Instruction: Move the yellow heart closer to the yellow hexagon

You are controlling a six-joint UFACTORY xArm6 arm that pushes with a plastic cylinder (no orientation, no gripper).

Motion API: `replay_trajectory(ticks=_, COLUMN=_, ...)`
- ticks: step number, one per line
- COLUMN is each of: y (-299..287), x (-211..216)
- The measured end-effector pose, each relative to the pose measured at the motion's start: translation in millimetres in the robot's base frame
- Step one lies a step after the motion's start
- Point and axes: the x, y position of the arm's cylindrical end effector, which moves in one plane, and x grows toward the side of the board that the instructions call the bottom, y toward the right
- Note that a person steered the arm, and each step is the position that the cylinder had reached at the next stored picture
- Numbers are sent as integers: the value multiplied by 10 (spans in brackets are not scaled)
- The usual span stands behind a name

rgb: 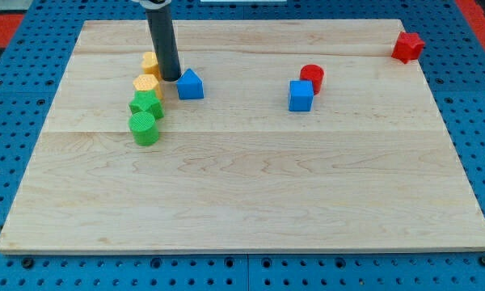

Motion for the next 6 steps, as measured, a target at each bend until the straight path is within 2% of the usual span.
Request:
replay_trajectory(ticks=2, y=25, x=-562)
replay_trajectory(ticks=4, y=-491, x=-607)
replay_trajectory(ticks=6, y=-495, x=-390)
